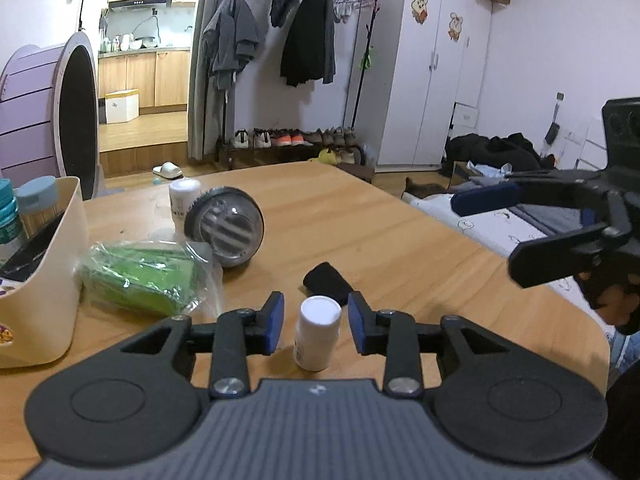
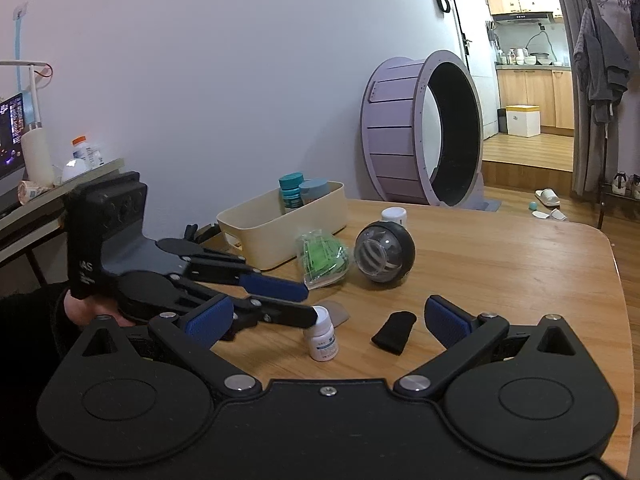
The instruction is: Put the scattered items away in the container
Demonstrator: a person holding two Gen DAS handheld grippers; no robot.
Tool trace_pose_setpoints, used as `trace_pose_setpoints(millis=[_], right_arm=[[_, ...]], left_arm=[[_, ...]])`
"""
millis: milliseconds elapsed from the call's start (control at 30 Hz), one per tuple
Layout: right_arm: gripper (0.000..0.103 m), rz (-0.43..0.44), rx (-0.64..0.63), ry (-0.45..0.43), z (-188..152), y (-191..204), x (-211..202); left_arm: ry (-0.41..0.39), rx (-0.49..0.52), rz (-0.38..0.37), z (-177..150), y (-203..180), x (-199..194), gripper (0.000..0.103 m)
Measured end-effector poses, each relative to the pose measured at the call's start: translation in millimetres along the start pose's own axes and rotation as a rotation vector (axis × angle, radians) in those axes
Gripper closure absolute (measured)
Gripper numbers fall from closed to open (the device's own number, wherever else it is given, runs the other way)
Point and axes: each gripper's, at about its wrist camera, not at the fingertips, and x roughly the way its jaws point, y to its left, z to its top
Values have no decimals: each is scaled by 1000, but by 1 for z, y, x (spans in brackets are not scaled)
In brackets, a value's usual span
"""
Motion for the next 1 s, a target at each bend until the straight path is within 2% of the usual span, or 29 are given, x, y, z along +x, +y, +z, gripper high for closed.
trace_pose_setpoints(millis=[300,467,733,900,1000], right_arm=[[0,1,-2,-1,-1,0,-3],[0,4,-1,-2,0,0,-4],[0,6,0,-2,1,0,-3],[0,8,-1,-1,0,1,-1],[0,12,-2,5,0,3,1]], left_arm=[[10,18,2,-5,-6,6,67],[-1,49,13,-7,-10,7,79],[-56,39,33,4,-4,-11,80],[-143,1,95,23,17,-41,80],[-194,-35,170,33,41,-61,80]])
